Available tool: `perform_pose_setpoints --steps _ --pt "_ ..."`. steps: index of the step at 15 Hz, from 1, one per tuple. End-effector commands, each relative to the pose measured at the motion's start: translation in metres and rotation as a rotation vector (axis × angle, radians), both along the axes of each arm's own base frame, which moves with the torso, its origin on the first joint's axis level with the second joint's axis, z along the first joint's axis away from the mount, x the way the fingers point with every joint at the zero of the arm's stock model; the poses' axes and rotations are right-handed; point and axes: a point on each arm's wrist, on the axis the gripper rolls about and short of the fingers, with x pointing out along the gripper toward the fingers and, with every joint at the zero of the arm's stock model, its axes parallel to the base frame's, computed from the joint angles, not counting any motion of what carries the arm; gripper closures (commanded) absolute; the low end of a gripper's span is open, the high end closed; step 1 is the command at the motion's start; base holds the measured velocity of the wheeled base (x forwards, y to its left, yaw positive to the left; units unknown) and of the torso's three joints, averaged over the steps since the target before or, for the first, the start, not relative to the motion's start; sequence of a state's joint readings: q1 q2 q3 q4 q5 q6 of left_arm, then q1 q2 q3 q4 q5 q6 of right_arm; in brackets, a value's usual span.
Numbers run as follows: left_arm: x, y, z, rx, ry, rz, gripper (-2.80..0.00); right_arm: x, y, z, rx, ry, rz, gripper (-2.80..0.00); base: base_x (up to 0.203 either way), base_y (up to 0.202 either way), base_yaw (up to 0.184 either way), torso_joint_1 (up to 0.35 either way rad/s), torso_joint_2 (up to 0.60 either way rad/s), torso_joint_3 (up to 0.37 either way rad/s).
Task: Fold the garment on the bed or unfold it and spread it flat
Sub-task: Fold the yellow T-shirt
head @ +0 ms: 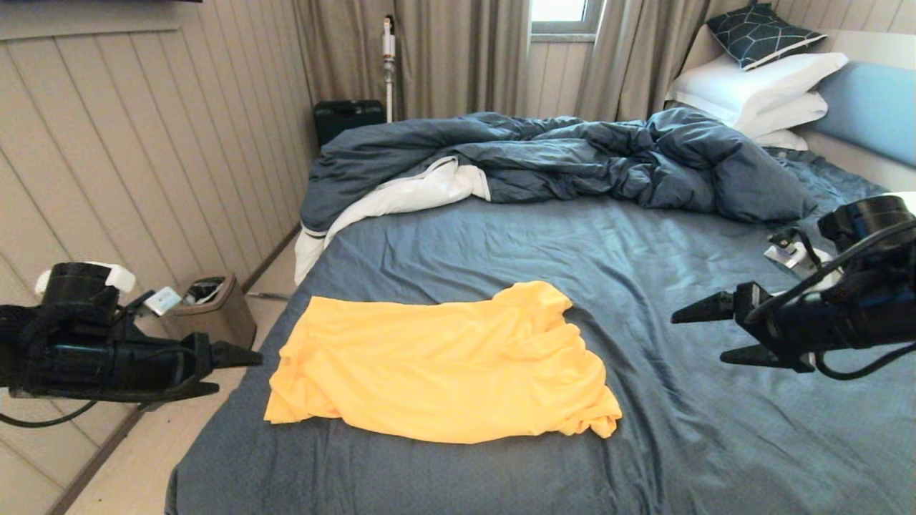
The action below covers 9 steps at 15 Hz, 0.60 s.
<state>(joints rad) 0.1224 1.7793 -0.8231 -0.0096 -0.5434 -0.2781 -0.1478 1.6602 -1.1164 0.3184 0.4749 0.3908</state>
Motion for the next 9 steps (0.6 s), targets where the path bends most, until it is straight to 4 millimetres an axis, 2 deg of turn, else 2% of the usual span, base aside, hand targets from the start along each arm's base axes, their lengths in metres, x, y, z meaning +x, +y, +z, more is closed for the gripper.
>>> perform_pose_setpoints --steps 1,4,9 --pt "0.016 -0.007 -0.037 -0.031 0.118 -0.037 -2.80 0.008 -0.008 -0.001 0.000 0.005 -0.029 -2.80 0.000 0.000 0.000 0.000 0.00 0.000" --pt "0.030 -0.024 -0.051 -0.038 0.150 -0.092 -2.80 0.014 -0.012 -0.005 0.002 0.015 -0.041 -2.80 0.000 0.000 0.000 0.000 0.00 0.000" --pt "0.051 -0.028 -0.053 -0.049 0.141 -0.089 -2.80 0.015 -0.013 -0.006 -0.010 0.013 -0.051 -2.80 0.000 0.000 0.000 0.000 0.00 0.000"
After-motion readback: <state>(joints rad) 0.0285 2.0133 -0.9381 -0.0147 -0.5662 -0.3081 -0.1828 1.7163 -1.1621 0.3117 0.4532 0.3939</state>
